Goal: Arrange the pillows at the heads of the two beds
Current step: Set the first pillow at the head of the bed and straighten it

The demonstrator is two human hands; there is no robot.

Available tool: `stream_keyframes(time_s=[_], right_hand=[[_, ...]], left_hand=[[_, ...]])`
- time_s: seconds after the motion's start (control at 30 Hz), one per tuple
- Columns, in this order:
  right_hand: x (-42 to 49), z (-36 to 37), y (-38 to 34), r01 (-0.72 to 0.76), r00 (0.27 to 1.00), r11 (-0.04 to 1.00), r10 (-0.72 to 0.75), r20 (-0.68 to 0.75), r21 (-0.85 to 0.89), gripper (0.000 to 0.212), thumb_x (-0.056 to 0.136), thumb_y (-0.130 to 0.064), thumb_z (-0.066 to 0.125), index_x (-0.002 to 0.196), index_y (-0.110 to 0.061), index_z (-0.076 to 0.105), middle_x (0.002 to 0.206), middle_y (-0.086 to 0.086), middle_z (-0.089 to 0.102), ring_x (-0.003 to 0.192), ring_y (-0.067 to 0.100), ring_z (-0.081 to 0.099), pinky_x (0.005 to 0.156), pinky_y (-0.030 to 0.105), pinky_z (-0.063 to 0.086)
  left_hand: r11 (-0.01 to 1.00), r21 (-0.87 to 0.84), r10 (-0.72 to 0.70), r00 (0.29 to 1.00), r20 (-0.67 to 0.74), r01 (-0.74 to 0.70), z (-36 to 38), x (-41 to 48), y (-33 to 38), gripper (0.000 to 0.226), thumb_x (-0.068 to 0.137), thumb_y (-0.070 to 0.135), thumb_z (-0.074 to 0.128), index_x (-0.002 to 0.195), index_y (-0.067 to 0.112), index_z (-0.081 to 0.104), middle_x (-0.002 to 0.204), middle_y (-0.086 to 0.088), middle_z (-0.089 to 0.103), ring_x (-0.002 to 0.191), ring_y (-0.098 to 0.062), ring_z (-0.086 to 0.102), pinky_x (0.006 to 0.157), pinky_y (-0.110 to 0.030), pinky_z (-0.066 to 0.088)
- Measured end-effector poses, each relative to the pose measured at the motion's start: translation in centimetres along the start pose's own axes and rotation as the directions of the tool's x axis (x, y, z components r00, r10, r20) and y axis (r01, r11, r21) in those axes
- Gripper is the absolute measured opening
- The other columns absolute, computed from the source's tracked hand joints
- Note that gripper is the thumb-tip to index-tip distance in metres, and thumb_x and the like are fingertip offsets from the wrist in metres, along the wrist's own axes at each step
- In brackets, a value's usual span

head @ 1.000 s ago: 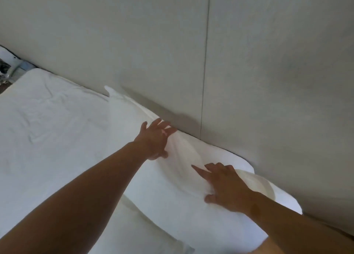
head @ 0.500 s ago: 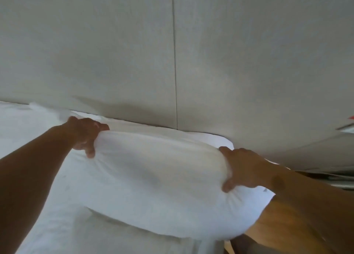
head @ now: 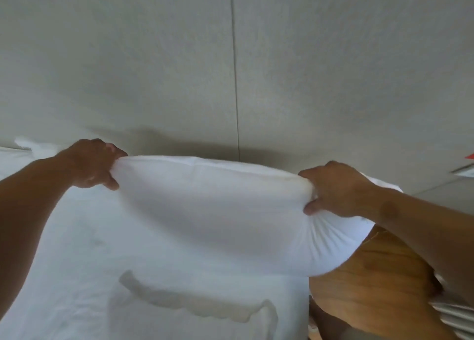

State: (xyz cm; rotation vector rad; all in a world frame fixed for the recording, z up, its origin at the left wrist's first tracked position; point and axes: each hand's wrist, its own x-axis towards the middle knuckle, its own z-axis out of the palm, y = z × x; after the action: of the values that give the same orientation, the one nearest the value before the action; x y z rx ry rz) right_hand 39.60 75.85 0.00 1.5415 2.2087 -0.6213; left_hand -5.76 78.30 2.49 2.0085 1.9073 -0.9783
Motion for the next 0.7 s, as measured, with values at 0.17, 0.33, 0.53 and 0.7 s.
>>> stream_keyframes(time_s=[0.17, 0.33, 0.53, 0.7], right_hand=[[2.9, -3.1, -0.1, -0.027, 0.986, 0.997, 0.014, -0.163, -0.078, 0.063, 0.069, -0.055, 0.083, 0.125, -0.034, 0.063, 0.117, -0.001, 0.071, 0.109, 0.027, 0.063, 0.081, 0.033, 0.042], [4.9, -2.4, -0.2, -0.045, 0.984, 0.995, 0.029, -0.177, -0.087, 0.084, 0.058, -0.066, 0.082, 0.131, -0.036, 0.054, 0.119, -0.006, 0.070, 0.111, 0.026, 0.062, 0.083, 0.033, 0.039], [4.7, -1.3, 1.0, -0.096, 0.994, 0.990, 0.091, -0.052, -0.099, 0.108, 0.053, -0.065, 0.083, 0.146, -0.040, 0.035, 0.127, -0.004, 0.066, 0.111, 0.026, 0.064, 0.090, 0.043, 0.050], [4.2, -2.4, 1.1, -0.117, 0.992, 0.992, 0.114, -0.053, -0.053, 0.083, 0.073, -0.054, 0.082, 0.146, -0.039, 0.046, 0.119, 0.003, 0.069, 0.107, 0.027, 0.064, 0.086, 0.039, 0.050]], left_hand=[[0.996, -0.005, -0.093, 0.989, -0.119, 0.093, -2.5, 1.1, -1.1, 0.056, 0.068, 0.048, 0.089, 0.118, 0.028, 0.072, 0.114, -0.004, 0.078, 0.112, -0.030, 0.068, 0.087, -0.033, 0.051], [0.990, -0.062, -0.132, 0.977, -0.166, 0.123, -1.6, 4.4, -1.3, 0.076, 0.069, 0.047, 0.089, 0.138, 0.030, 0.064, 0.122, -0.009, 0.076, 0.116, -0.033, 0.067, 0.092, -0.040, 0.055], [0.990, -0.022, -0.142, 0.981, -0.134, 0.141, -0.6, 6.8, -2.4, 0.081, 0.065, 0.049, 0.090, 0.139, 0.035, 0.060, 0.135, 0.000, 0.069, 0.122, -0.029, 0.065, 0.096, -0.041, 0.054], [0.985, 0.041, -0.160, 0.971, -0.178, 0.170, -3.7, 4.4, -1.3, 0.051, 0.079, 0.050, 0.081, 0.123, 0.025, 0.070, 0.116, -0.009, 0.075, 0.111, -0.032, 0.068, 0.088, -0.039, 0.055]])
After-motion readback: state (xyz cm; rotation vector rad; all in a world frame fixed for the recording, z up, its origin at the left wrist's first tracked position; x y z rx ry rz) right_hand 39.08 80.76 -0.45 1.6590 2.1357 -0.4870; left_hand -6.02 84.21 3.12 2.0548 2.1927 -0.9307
